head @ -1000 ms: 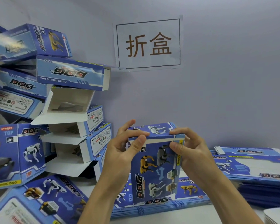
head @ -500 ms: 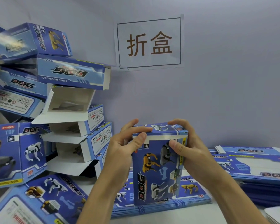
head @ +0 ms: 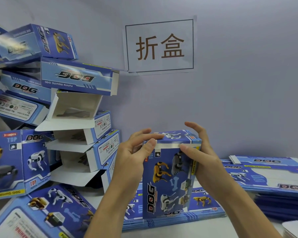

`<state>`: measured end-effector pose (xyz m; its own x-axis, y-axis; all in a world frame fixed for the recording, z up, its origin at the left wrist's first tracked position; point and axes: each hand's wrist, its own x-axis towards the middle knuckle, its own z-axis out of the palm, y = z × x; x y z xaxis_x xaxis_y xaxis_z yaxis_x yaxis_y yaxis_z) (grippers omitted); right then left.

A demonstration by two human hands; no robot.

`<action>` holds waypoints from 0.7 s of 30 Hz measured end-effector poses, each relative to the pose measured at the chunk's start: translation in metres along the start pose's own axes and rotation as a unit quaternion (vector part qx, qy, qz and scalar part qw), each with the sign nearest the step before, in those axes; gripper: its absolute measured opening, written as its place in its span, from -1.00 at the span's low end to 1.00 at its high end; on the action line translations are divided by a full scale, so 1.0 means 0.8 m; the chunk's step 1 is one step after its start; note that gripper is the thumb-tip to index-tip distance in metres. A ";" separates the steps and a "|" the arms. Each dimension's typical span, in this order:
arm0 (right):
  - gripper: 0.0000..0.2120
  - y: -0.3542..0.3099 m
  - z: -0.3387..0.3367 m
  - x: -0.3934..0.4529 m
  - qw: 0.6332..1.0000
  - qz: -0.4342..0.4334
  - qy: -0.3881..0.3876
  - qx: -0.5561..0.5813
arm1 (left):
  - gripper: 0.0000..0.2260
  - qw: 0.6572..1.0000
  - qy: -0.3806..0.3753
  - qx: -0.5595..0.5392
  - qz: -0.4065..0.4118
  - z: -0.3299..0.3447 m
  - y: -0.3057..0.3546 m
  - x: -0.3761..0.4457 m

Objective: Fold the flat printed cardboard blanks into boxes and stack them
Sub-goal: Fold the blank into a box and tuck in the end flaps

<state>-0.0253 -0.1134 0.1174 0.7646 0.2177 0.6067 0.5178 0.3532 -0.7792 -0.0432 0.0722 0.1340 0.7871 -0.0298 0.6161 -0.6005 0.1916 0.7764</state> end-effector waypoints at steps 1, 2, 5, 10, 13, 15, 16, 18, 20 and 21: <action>-0.55 0.000 0.001 0.001 1.000 0.000 0.006 -0.001 | -0.81 1.000 0.002 0.003 0.001 0.001 0.002 0.000; -0.56 0.000 0.001 0.001 1.000 -0.001 0.013 -0.002 | -0.82 1.000 0.004 0.007 0.002 0.002 0.004 0.000; -0.53 -0.001 0.001 0.001 1.000 0.000 0.017 0.003 | -0.82 1.000 0.004 0.023 0.006 0.003 0.008 0.000; -0.44 -0.005 -0.001 -0.001 1.000 0.001 -0.013 0.017 | -0.81 1.000 -0.015 -0.011 -0.013 0.002 0.009 -0.001; -0.43 -0.007 0.000 -0.003 0.999 0.003 -0.025 0.020 | -0.79 0.999 -0.020 -0.026 -0.026 -0.001 0.008 0.000; -0.43 -0.006 -0.001 -0.003 1.000 0.003 -0.019 0.016 | -0.76 0.998 -0.035 -0.028 -0.036 -0.003 0.007 0.002; -0.44 -0.006 -0.001 -0.004 1.000 0.003 -0.012 0.012 | -0.75 0.998 -0.048 -0.024 -0.040 -0.005 0.006 0.002; -0.44 -0.006 0.001 -0.004 1.000 0.005 0.003 0.008 | -0.75 0.996 -0.074 -0.012 -0.039 -0.011 0.006 0.002; -0.43 -0.006 0.002 -0.004 1.000 0.006 0.012 0.008 | -0.73 0.995 -0.092 0.000 -0.030 -0.017 0.005 0.000; -0.43 -0.007 0.004 -0.003 1.000 0.004 0.016 0.011 | -0.72 0.995 -0.099 0.012 -0.019 -0.020 0.004 -0.002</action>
<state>-0.0313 -0.1131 0.1204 0.7809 0.1923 0.5943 0.5029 0.3707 -0.7808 -0.0439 0.0881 0.1331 0.7674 -0.2288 0.5990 -0.5762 0.1638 0.8007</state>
